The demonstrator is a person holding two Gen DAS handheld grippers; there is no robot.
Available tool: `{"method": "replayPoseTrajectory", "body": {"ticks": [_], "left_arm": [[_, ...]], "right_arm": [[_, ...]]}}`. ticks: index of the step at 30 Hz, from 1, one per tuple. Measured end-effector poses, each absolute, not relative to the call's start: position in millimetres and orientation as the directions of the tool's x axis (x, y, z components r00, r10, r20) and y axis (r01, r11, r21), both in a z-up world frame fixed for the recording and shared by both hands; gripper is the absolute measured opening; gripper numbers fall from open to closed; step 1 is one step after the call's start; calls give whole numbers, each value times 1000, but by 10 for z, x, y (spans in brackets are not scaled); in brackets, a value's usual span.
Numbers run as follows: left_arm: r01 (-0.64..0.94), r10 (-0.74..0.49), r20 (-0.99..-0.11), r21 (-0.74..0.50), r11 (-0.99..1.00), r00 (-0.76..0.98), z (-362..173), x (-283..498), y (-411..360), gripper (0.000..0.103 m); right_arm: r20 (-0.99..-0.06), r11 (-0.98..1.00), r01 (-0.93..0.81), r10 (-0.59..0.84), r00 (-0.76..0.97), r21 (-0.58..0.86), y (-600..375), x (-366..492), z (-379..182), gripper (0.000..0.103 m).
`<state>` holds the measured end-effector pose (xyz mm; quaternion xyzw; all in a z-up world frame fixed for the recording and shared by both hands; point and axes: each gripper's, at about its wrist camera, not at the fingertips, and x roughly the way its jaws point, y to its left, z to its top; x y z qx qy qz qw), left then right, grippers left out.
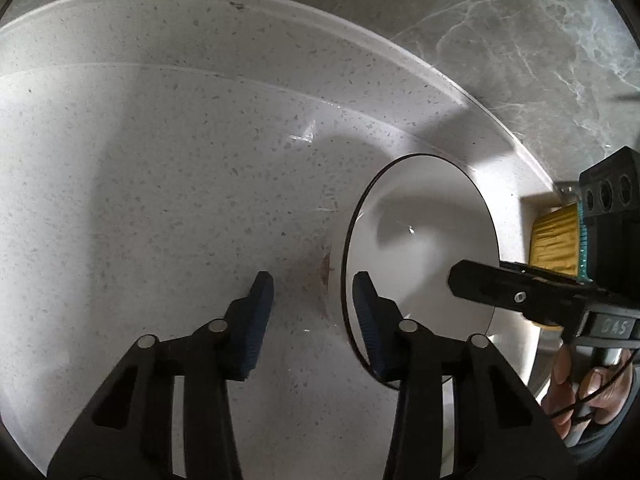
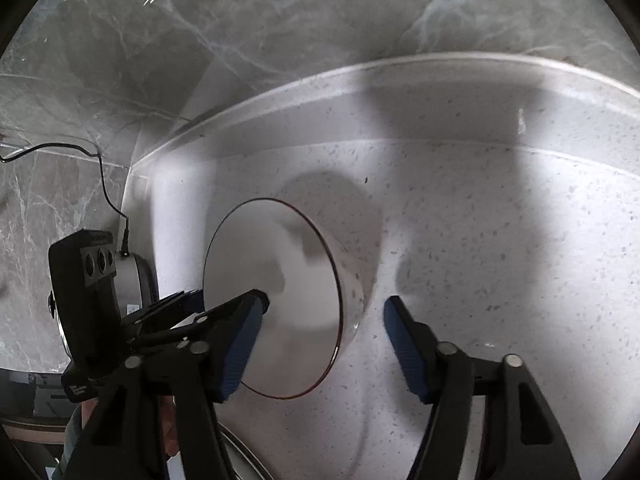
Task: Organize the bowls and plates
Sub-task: 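Move both grippers to the rim of the pink floral bowl, then close both grippers on the pink floral bowl's rim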
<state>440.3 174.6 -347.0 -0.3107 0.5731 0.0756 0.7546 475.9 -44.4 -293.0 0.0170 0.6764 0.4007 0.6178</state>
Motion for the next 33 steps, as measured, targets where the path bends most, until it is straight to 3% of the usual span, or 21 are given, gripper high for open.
{"method": "replayPoseTrajectory", "body": {"ticks": [4, 5, 8, 20, 33], "left_arm": [[-469, -237, -913, -378, 798, 332, -3482, 4453, 1728, 20], [-468, -239, -912, -380, 798, 334, -3484, 4464, 1716, 13], [-462, -232, -915, -371, 806, 329, -3481, 4497, 1685, 11], [-457, -234, -920, -364, 812, 315, -3406, 4458, 1555, 11], [-367, -262, -898, -391, 844, 353, -2799, 4118, 950, 11]], "right_arm": [[-825, 683, -470, 513, -237, 560, -407, 4754, -2946, 46], [-826, 687, -466, 512, -235, 558, -432, 4767, -2950, 40], [-829, 703, -444, 509, -230, 555, -484, 4811, -2983, 20], [-830, 717, -424, 513, -217, 554, -474, 4762, -2996, 18], [-828, 719, -425, 535, -167, 550, -1010, 4453, -2479, 19]]}}
